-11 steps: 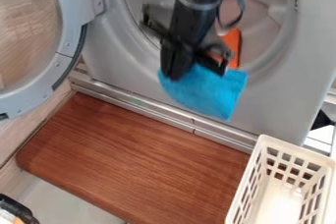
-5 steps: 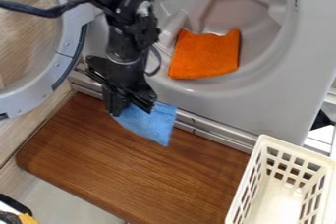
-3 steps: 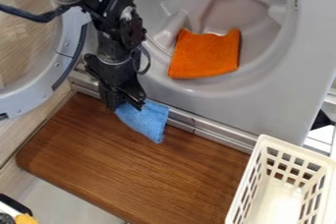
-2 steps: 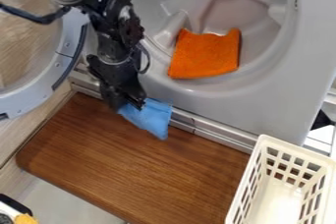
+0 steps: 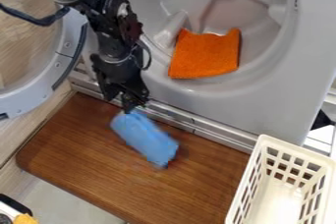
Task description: Take the blue cloth and put above the table
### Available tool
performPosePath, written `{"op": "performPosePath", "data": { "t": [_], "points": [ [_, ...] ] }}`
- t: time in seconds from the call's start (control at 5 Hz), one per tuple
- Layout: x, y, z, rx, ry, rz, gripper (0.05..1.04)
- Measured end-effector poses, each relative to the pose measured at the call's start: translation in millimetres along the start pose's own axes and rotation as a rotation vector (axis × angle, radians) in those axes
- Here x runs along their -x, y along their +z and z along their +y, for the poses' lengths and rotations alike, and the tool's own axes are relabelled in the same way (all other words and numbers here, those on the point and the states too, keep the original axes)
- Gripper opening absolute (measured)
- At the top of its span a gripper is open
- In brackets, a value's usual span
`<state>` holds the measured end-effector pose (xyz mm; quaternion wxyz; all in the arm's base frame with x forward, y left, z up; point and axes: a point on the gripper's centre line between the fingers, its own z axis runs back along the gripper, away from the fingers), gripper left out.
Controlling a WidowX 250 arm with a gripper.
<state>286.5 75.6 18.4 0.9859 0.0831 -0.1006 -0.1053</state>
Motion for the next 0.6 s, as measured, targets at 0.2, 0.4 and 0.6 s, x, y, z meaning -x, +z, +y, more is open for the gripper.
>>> {"op": "performPosePath", "data": {
  "t": [0.2,0.4,0.6],
  "points": [
    [3,0,-1,0.008,0.000,0.017,1.000],
    [4,7,-3,0.014,0.018,0.023,1.003],
    [1,19,-7,0.003,0.007,0.020,0.999]
  ]
}}
